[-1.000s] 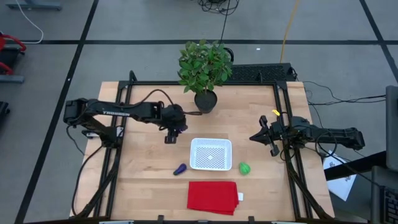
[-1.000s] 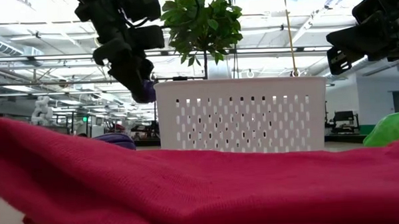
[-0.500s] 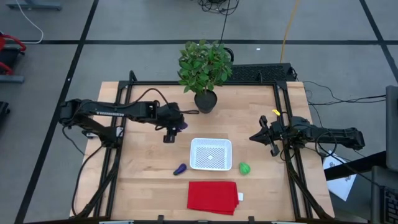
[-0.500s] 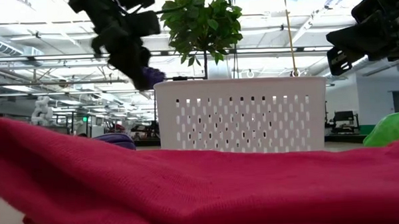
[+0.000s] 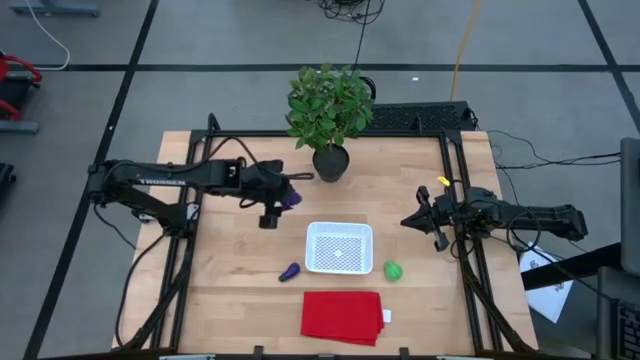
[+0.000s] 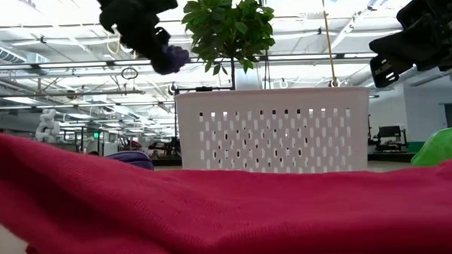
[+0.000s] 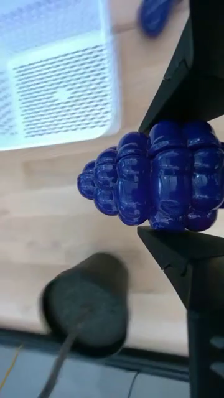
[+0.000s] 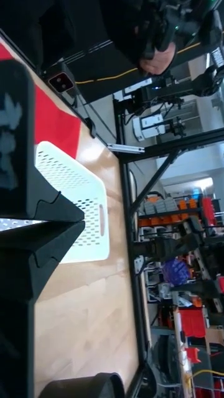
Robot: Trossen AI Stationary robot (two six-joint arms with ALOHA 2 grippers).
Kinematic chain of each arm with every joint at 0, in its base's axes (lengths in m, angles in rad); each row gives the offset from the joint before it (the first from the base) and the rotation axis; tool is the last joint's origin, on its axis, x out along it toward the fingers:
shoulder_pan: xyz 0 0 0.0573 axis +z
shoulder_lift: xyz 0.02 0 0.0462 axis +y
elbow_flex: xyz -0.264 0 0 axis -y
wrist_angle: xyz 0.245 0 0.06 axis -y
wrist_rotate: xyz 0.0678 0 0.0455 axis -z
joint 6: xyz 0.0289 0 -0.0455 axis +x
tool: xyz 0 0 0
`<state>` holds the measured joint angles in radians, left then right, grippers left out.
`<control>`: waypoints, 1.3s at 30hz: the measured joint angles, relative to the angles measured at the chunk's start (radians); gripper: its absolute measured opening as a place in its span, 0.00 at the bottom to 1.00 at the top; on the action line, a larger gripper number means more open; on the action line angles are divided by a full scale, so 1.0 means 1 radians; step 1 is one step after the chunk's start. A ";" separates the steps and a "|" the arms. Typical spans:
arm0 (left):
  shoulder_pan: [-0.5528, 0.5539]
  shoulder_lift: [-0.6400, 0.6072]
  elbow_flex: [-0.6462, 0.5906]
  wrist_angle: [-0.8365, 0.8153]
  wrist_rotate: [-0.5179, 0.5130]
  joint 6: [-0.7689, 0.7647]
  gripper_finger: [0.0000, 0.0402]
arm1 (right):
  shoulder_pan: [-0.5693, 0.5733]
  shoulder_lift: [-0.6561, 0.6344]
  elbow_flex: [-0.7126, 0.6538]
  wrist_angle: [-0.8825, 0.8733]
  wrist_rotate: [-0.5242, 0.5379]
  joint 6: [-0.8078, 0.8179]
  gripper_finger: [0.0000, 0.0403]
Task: Pick and placing Produce into tupperware
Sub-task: Put the violet grapes into the white bin
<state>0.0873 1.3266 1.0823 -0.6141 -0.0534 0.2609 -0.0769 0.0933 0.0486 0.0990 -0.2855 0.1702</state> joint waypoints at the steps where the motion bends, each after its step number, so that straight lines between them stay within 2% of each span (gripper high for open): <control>1: -0.001 0.000 0.003 0.010 0.000 -0.001 0.58 | 0.000 0.000 0.000 0.001 0.000 0.000 0.00; 14: -0.004 0.000 0.006 0.025 0.000 -0.009 0.58 | 0.000 0.003 0.000 0.002 0.000 0.000 0.00; 19: -0.004 0.024 0.005 0.137 0.004 -0.080 0.58 | 0.000 0.003 0.000 0.002 0.000 -0.002 0.00; 23: -0.016 0.060 0.004 0.218 0.065 -0.107 0.58 | 0.000 0.003 0.000 0.002 0.000 -0.005 0.00; 27: -0.042 0.088 0.004 0.275 0.083 -0.115 0.58 | 0.000 0.003 0.000 0.002 0.000 -0.006 0.00; 35: -0.075 0.102 0.008 0.323 0.082 -0.167 0.58 | 0.000 0.003 0.000 0.002 0.000 -0.026 0.00; 39: -0.100 0.128 0.056 0.329 0.080 -0.162 0.58 | 0.000 0.003 0.000 0.002 0.000 -0.026 0.00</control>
<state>-0.0127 1.4542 1.1388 -0.2852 0.0264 0.0987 -0.0769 0.0963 0.0486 0.1009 -0.2855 0.1438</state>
